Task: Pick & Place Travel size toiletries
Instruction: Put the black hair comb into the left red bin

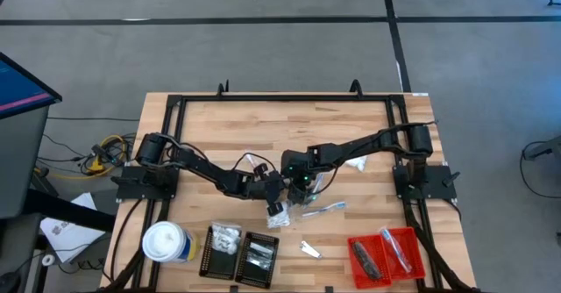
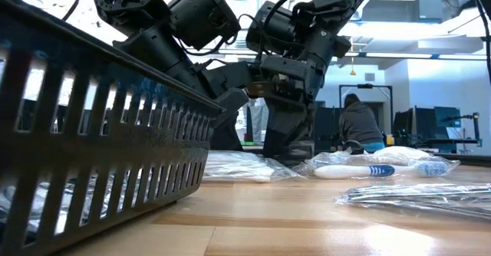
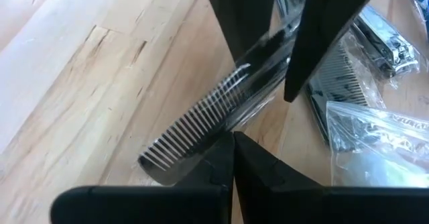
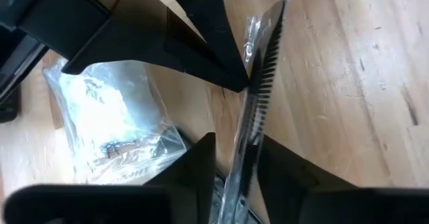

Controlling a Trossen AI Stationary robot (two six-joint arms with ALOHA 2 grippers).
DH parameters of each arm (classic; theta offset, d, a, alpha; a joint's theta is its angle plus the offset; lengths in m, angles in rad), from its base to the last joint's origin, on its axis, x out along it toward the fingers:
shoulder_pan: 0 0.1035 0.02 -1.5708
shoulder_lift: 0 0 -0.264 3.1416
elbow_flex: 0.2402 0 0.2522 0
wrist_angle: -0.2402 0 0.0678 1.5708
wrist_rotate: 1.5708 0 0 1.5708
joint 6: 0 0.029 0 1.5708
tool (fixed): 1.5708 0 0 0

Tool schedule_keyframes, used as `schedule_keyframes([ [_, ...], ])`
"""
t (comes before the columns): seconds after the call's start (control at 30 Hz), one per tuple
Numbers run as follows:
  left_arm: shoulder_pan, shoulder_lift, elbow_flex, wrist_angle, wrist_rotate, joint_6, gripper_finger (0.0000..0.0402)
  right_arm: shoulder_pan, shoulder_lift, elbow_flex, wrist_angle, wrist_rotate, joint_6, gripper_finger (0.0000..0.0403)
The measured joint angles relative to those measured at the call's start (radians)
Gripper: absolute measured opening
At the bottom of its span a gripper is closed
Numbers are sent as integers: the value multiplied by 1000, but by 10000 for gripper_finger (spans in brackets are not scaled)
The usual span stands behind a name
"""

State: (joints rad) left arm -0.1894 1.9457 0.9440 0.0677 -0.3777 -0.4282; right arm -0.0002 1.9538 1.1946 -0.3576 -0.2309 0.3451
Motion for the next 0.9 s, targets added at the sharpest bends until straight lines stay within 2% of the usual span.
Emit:
schedule_keyframes([
  [0.43, -2, 0, 0, 5, 2, -3, 2, -1, -1, 0, -5, 9, 15, 8],
  [0.63, -25, -14, -2, -4, -46, -3, 2, 1, -7, 3, -20, 76, 22, 5],
  [0.77, -85, -107, -27, -9, -202, 2, 2, 7, -50, 2, -52, 105, 22, 3],
  [0.9, -169, -246, -94, -8, -464, 0, 2, 34, -166, 2, -111, 154, 30, 2],
])
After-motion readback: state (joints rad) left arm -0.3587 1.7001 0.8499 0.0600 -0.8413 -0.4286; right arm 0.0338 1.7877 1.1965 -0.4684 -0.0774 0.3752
